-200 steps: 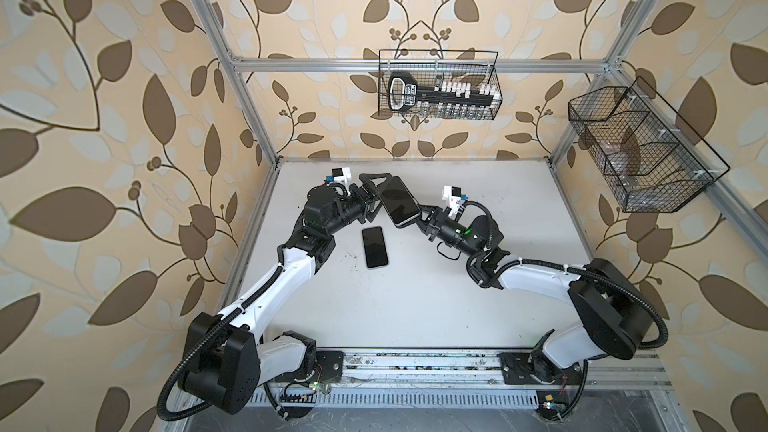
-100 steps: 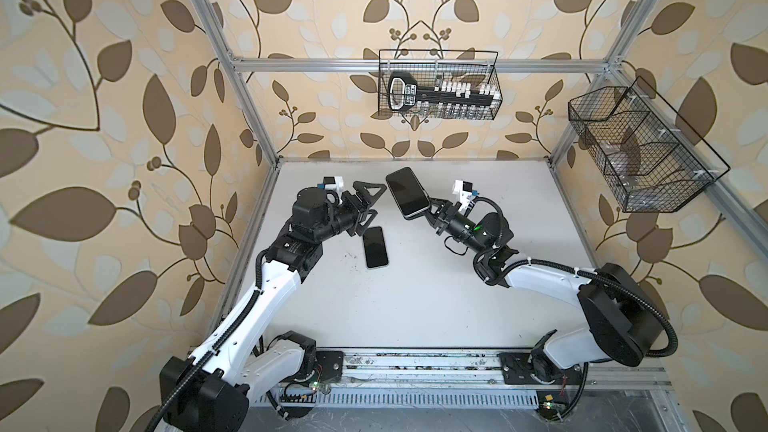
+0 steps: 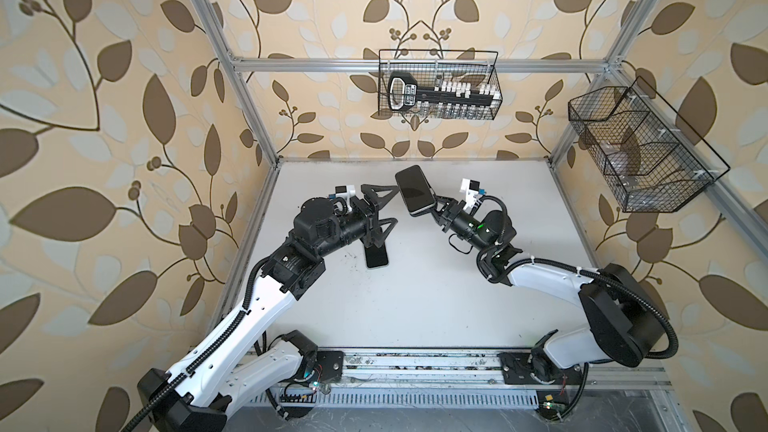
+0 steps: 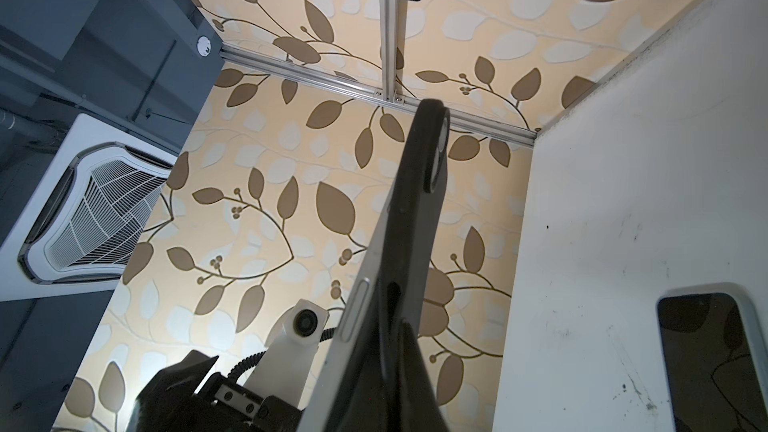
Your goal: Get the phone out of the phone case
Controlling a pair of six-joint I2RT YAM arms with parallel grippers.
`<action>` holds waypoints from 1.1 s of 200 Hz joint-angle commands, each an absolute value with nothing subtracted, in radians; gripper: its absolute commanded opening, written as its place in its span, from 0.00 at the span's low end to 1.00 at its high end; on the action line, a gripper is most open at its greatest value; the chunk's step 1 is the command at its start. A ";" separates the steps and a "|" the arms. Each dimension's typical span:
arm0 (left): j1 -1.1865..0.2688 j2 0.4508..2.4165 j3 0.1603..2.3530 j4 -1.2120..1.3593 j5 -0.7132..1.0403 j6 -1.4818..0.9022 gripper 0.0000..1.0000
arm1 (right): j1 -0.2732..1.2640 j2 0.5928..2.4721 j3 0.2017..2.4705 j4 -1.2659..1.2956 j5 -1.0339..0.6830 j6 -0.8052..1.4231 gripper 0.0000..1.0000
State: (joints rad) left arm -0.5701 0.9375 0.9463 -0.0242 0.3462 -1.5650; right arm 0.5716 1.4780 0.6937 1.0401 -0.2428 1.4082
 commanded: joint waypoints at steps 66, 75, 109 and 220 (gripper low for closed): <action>-0.669 1.054 0.996 0.106 0.254 -1.603 0.99 | 0.572 1.405 0.700 1.112 -0.173 1.369 0.00; -0.669 1.057 1.015 0.080 0.252 -1.585 0.99 | 0.572 1.400 0.697 1.114 -0.170 1.369 0.00; -0.669 1.066 1.028 0.076 0.254 -1.588 0.99 | 0.568 1.396 0.699 1.111 -0.173 1.366 0.00; -0.673 1.074 1.035 0.063 0.200 -1.565 0.99 | 0.576 1.386 0.678 1.142 -0.158 1.383 0.00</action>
